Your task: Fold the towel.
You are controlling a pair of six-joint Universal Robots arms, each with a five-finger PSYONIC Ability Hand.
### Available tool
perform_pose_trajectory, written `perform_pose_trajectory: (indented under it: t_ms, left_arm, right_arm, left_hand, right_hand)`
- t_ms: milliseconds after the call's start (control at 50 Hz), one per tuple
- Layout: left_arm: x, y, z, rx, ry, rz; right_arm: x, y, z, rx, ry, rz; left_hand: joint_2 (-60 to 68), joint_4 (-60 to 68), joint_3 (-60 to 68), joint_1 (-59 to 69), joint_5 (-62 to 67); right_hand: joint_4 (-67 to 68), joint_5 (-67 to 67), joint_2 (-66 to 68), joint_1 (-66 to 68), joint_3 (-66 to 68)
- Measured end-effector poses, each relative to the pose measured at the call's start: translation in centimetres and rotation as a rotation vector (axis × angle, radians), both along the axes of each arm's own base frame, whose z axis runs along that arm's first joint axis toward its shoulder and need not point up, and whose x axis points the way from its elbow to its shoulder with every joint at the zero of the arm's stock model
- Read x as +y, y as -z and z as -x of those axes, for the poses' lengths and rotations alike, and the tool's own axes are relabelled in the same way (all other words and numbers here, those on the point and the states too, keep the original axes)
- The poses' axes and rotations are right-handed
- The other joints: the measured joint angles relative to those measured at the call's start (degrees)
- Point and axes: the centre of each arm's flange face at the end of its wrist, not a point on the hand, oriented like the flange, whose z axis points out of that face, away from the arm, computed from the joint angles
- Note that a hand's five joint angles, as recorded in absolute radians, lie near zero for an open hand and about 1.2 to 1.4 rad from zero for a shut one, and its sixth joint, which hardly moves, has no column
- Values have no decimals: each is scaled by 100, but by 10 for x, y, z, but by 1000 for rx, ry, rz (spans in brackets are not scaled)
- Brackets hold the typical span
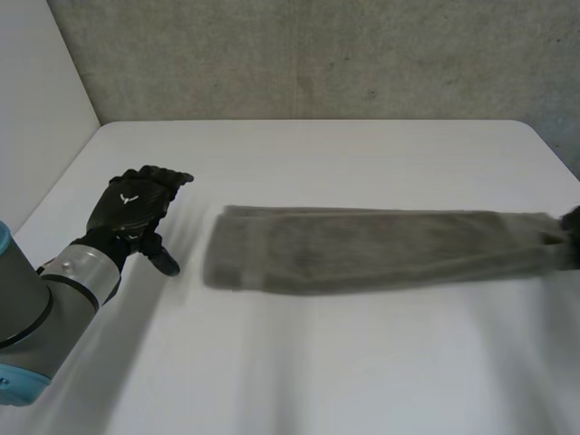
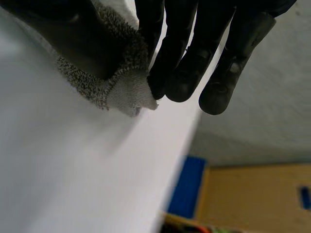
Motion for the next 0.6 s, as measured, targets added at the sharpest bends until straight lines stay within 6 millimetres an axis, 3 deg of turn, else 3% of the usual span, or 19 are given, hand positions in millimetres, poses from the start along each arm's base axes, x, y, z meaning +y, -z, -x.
perform_pose_trajectory:
  t_ms: [80,160,200,240,280,300,320,380,420,500,580,600]
  left_arm:
    - [0,-2,-1,2,-3,6]
    - [0,-3,0,3,-3,10]
    - [0,-4,0,4,-2,14]
    - [0,-5,1,4,-1,15]
    - [0,-6,1,5,-1,18]
    - [0,-6,1,5,-1,19]
    - [0,-6,2,5,-1,20]
    - [0,-7,2,5,0,22]
    - [0,-6,2,5,1,21]
    - [0,-6,2,5,1,20]
    - [0,-5,2,4,1,18]
    - [0,-5,2,4,1,18]
  right_arm:
    - [-12,-17,15,84,43,49]
    - [-16,-34,-4,70,17,109]
    - [-13,-49,-39,24,-51,166]
    - [-7,-56,-62,-3,-100,192]
    - [9,-67,-111,-56,-217,230]
    - [14,-69,-123,-67,-247,237]
    - [30,-72,-154,-95,-326,252]
    - [55,-72,-195,-127,-438,263]
    - [86,-64,-236,-149,-562,260]
    - [127,-44,-279,-162,-702,241]
    - [155,-28,-301,-164,-788,222]
    - [160,-23,-305,-163,-804,214]
  left_hand:
    - [0,0,0,0,0]
    - [0,0,0,0,0]
    - [0,0,0,-1,0]
    - [0,0,0,0,1]
    - [0,0,0,0,6]
    - [0,0,0,0,8]
    - [0,0,0,0,9]
    - [0,0,0,0,10]
    - [0,0,0,0,10]
    - [0,0,0,0,11]
    - [0,0,0,0,11]
    - [0,0,0,0,11]
  right_hand:
    - [0,0,0,23,0]
    - [0,1,0,49,0]
    - [0,1,36,50,0]
    - [0,1,66,54,0]
    - [0,1,81,72,0]
    - [0,-5,81,78,0]
    - [0,1,81,80,0]
    - [0,1,81,93,0]
    - [0,8,81,97,0]
    - [0,9,81,98,0]
    - [0,8,81,98,0]
    - [-563,-472,-468,-450,-525]
